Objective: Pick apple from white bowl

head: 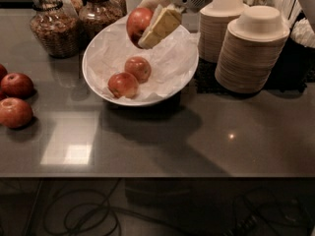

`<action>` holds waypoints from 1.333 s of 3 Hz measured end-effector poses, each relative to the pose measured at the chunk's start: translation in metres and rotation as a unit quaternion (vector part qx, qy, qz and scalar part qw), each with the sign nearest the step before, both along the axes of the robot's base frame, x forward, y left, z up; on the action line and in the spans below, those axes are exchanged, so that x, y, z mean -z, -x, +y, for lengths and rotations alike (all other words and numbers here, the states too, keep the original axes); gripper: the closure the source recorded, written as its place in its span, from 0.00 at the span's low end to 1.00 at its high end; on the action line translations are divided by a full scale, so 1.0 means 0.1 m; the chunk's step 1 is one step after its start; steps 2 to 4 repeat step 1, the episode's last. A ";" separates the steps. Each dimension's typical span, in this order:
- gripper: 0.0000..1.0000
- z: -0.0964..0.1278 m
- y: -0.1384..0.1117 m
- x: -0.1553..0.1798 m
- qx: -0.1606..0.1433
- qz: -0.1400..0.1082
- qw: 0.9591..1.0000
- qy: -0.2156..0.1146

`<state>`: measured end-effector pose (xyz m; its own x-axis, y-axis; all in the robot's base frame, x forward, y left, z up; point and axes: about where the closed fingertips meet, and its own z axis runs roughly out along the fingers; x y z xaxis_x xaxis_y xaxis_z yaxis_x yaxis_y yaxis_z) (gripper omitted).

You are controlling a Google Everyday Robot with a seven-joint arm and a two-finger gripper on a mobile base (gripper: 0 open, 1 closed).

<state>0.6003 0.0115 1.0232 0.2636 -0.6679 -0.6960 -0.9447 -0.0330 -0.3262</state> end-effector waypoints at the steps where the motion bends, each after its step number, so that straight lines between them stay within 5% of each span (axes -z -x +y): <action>1: 1.00 0.00 0.00 0.10 0.005 0.005 1.000 -0.009; 4: 1.00 0.00 0.00 0.10 0.005 0.005 1.000 -0.009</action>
Offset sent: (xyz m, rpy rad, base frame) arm 0.0000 0.0000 0.0000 0.0000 0.0000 0.0000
